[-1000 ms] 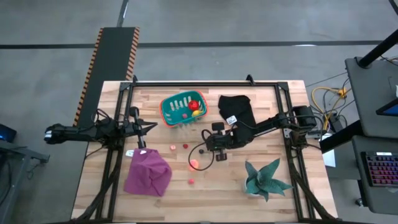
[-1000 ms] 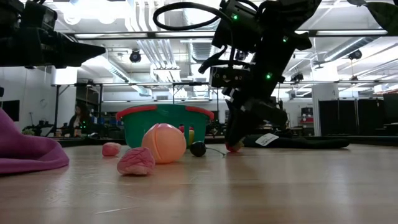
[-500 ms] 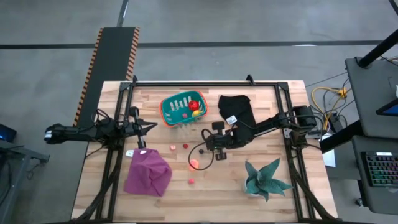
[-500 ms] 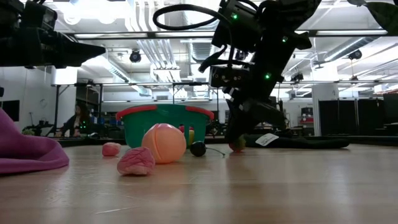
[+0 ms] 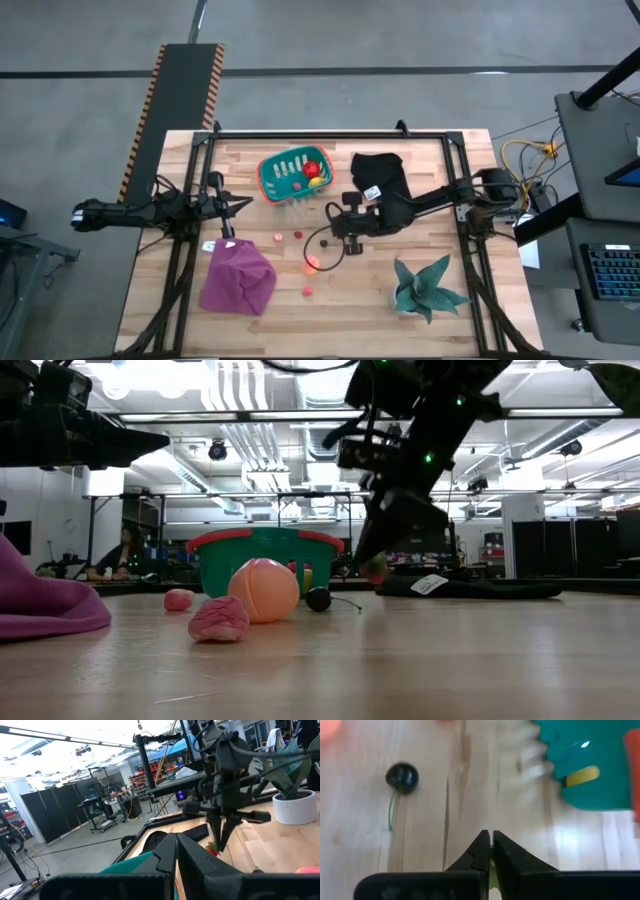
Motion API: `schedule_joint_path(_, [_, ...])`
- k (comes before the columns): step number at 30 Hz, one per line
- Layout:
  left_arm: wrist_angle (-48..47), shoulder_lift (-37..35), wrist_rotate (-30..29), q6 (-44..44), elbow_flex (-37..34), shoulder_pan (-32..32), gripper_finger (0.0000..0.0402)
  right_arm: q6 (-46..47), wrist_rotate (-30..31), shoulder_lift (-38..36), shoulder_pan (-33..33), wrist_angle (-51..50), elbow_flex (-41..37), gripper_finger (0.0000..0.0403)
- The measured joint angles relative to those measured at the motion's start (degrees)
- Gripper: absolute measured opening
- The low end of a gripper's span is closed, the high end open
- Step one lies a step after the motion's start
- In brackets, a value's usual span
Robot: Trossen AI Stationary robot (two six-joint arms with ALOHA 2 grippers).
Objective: Pick and placing Produce into tupperware
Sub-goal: Put the red strawberry into the basket
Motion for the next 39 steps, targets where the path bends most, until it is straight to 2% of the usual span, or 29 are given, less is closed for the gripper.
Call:
schedule_joint_path(11, [0.0,-0.02,-0.02,0.02,0.0,-0.01,0.0002,1.19,0.29,-5.17,-0.04,0.66,3.09,0.0009])
schedule_joint_path(17, [0.01,0.02,-0.05,0.02,0.0,0.0,0.0002,9.12,-0.71,-6.5,-1.34,10.92,4.99,0.0009])
schedule_joint_path(21, [-0.03,0.05,-0.05,0.01,-0.02,0.0,0.0002,12.61,-4.78,-8.33,-2.96,16.64,5.03,0.0008])
schedule_joint_path(26, [-0.02,-0.02,-0.04,0.02,0.0,0.0,0.0002,22.56,-13.27,-9.9,-5.45,17.31,4.98,0.0008])
schedule_joint_path(30, [0.0,0.0,-0.07,0.02,0.0,0.0,0.0002,27.83,-17.74,-10.14,-6.85,17.42,4.92,0.0008])
schedule_joint_path(39, [0.0,0.04,-0.07,0.02,-0.01,0.0,0.0002,29.93,-19.49,-10.2,-6.99,17.46,4.9,0.0008])
